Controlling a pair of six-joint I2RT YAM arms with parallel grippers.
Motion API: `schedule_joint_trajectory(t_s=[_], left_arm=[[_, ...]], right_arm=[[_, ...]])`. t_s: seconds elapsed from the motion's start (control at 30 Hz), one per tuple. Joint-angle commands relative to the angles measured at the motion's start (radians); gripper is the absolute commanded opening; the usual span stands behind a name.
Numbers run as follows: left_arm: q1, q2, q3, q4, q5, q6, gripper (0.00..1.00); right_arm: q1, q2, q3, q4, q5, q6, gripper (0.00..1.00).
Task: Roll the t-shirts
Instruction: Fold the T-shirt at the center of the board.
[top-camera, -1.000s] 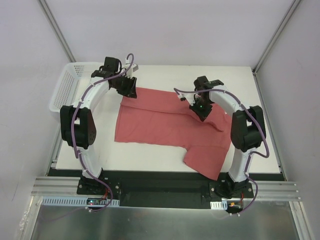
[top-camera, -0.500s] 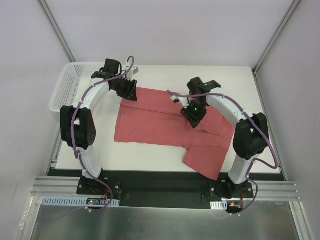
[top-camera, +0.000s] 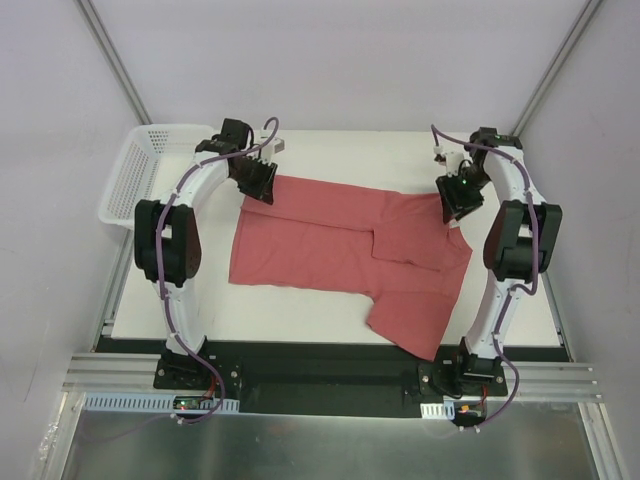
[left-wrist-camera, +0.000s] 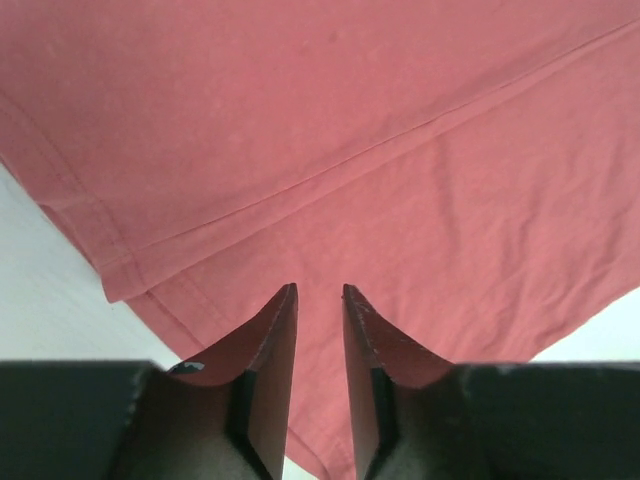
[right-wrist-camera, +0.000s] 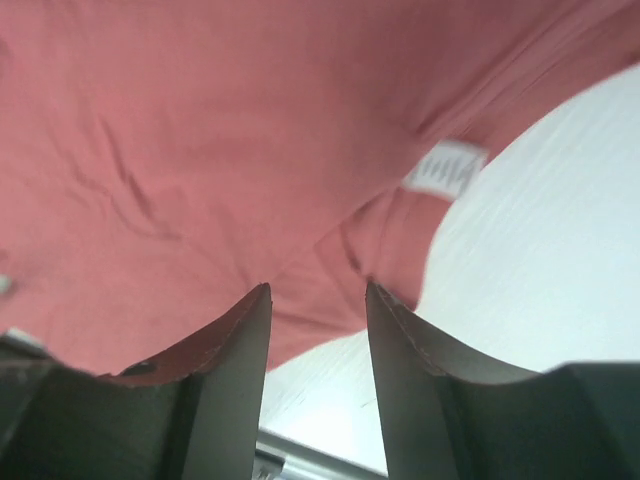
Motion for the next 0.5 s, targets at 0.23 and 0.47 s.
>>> schedule_joint_trajectory(t_s=[0.23, 0.47], left_arm=[[0.022, 0.032, 0.029, -0.066, -0.071, 0.028, 0.37], [0.022, 0.024, 0.006, -0.07, -0.08, 0.039, 0.37]], right_arm=[[-0.005, -0.175, -0.383, -0.103, -0.1, -0.061, 0.47], [0.008, -0.089, -0.369, -0.099, -0.093, -0.028, 0.46]])
